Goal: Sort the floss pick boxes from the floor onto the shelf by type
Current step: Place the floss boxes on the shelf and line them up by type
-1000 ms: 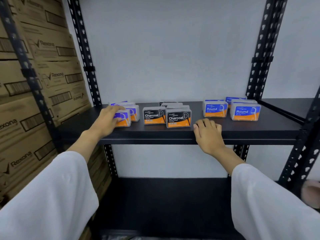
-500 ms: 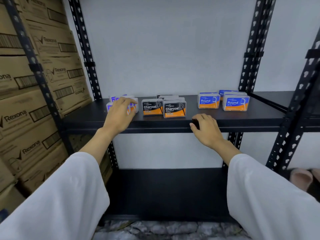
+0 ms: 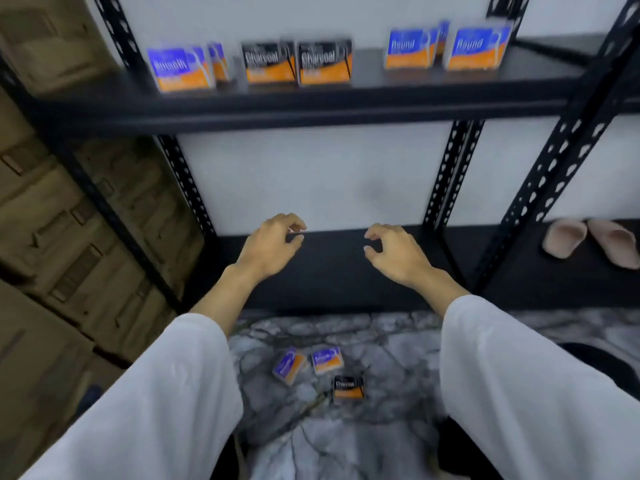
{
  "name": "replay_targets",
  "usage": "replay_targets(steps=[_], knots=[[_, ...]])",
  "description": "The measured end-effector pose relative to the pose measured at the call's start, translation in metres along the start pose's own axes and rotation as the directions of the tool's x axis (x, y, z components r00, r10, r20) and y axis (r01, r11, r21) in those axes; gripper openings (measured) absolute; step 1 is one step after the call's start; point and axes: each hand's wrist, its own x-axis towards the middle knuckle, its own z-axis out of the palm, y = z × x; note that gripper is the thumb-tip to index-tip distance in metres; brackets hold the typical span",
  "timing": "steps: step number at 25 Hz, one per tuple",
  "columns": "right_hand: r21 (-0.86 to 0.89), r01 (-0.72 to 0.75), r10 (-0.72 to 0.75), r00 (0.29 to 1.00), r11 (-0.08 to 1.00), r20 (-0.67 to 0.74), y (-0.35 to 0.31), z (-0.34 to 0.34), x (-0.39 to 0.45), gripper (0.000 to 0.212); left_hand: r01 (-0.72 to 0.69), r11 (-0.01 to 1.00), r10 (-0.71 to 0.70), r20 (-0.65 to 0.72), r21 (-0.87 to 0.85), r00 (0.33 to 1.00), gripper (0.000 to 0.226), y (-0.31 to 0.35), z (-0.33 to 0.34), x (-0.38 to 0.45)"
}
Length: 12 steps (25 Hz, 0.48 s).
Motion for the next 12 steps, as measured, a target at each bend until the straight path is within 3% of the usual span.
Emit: replay_targets(steps=[5, 9, 12], knots=[[0.022, -0.148, 0.138, 0.957, 0.989, 0.257, 0.054, 0.118, -0.015, 0.031, 0.222, 0.973, -0.198, 0.28, -0.059, 0.94, 0.023, -0.073, 0.126, -0.022], [0.018, -0.272, 0.236, 0.864, 0.962, 0.446, 0.092, 0.202, -0.026, 0.033, 0.39, 0.918, -0.3, 0.511, -0.076, 0.806, 0.018, -0.129, 0.213, -0.048], [-0.051, -0.317, 0.287, 0.767, 0.947, 0.574, 0.115, 0.254, -0.034, 0.036, 0.5, 0.866, -0.421, 0.583, 0.028, 0.695, 0.012, -0.166, 0.254, -0.067]])
